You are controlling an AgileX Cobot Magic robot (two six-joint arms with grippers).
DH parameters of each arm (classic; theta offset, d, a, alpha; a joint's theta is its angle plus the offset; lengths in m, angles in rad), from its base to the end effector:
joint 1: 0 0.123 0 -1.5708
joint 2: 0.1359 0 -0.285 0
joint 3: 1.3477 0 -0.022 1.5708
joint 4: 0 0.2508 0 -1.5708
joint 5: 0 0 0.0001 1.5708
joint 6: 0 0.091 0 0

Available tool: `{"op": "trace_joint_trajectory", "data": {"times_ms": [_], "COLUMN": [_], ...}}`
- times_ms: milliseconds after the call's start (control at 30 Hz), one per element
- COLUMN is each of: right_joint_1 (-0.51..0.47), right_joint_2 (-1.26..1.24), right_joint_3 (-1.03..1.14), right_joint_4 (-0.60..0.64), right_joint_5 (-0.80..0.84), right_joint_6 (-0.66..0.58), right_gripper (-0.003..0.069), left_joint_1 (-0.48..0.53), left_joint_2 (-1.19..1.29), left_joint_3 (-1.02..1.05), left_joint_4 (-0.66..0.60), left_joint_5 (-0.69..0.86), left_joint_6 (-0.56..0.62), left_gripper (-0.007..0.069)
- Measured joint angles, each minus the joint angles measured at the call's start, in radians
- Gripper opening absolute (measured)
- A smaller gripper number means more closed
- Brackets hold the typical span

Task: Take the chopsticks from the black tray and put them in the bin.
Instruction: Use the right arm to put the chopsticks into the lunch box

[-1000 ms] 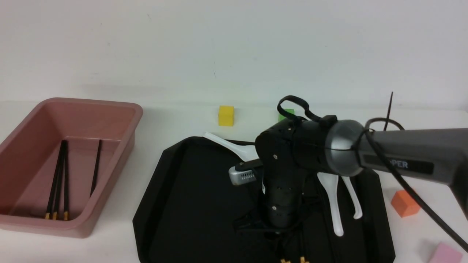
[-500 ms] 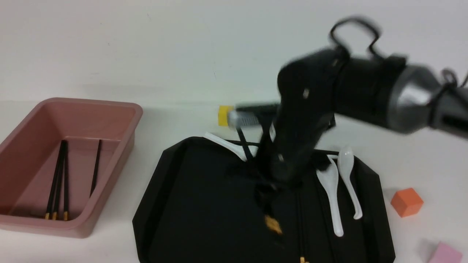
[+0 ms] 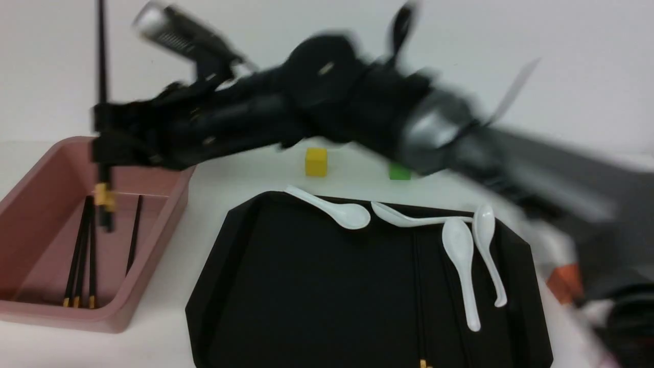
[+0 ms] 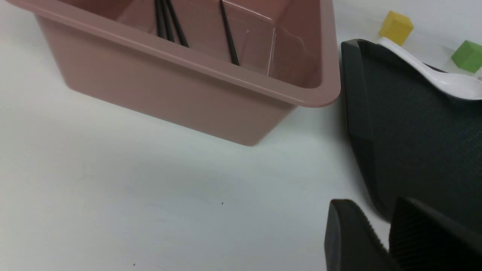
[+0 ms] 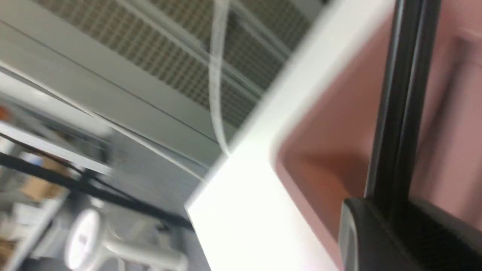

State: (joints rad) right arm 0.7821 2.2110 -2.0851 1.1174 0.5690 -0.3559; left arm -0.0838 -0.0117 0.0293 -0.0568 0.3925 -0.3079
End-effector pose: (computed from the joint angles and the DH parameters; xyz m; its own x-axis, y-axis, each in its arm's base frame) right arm 0.3426 0.4026 0.3142 -0.7688 0.0217 -0.6391 -0.5888 0.3657 0.7208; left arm 0.0518 -0.0063 0.1688 -0.3321 -0.3259 -0.8851 -0.0138 0.9400 -0.3409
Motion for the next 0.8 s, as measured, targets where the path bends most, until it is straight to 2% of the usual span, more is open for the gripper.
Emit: {"op": "trace_joint_trajectory", "data": {"times_ms": [33, 167, 333, 367, 467, 567, 667, 800], "right_joint_1": [0.012, 0.035, 0.048, 0.048, 0.045, 0.042, 0.042, 0.033], "right_joint_2": [0.076, 0.218, 0.295, 0.298, 0.322, 0.323, 0.307, 0.239], "right_joint_3": [-0.052, -0.169, -0.200, -0.199, -0.199, -0.199, -0.201, -0.201], "right_joint_4": [0.086, 0.265, 0.389, 0.391, 0.395, 0.395, 0.353, 0.189], "right_joint_5": [-0.034, -0.098, -0.155, -0.158, -0.148, -0.115, -0.066, 0.037], "right_joint_6": [-0.098, -0.312, -0.423, -0.425, -0.433, -0.413, -0.363, -0.272], "right_gripper": [0.0132, 0.0133, 0.0196, 0.0201, 0.0288, 0.0305, 0.0280, 0.0194], "left_joint_1": [0.000, 0.000, -0.001, -0.001, -0.002, -0.002, -0.002, -0.002], "left_joint_2": [0.000, 0.000, 0.000, 0.000, 0.000, 0.000, 0.000, 0.000], "left_joint_3": [0.000, 0.000, 0.000, 0.000, 0.000, 0.000, 0.000, 0.000], "left_joint_4": [0.000, 0.000, 0.000, 0.000, 0.000, 0.000, 0.000, 0.000], "left_joint_5": [0.000, 0.000, 0.000, 0.000, 0.000, 0.000, 0.000, 0.000], "left_joint_6": [0.000, 0.000, 0.000, 0.000, 0.000, 0.000, 0.000, 0.000], "left_gripper": [0.0186, 0.0187, 0.0194, 0.0194, 0.0199, 0.0200, 0.0200, 0.0200]}}
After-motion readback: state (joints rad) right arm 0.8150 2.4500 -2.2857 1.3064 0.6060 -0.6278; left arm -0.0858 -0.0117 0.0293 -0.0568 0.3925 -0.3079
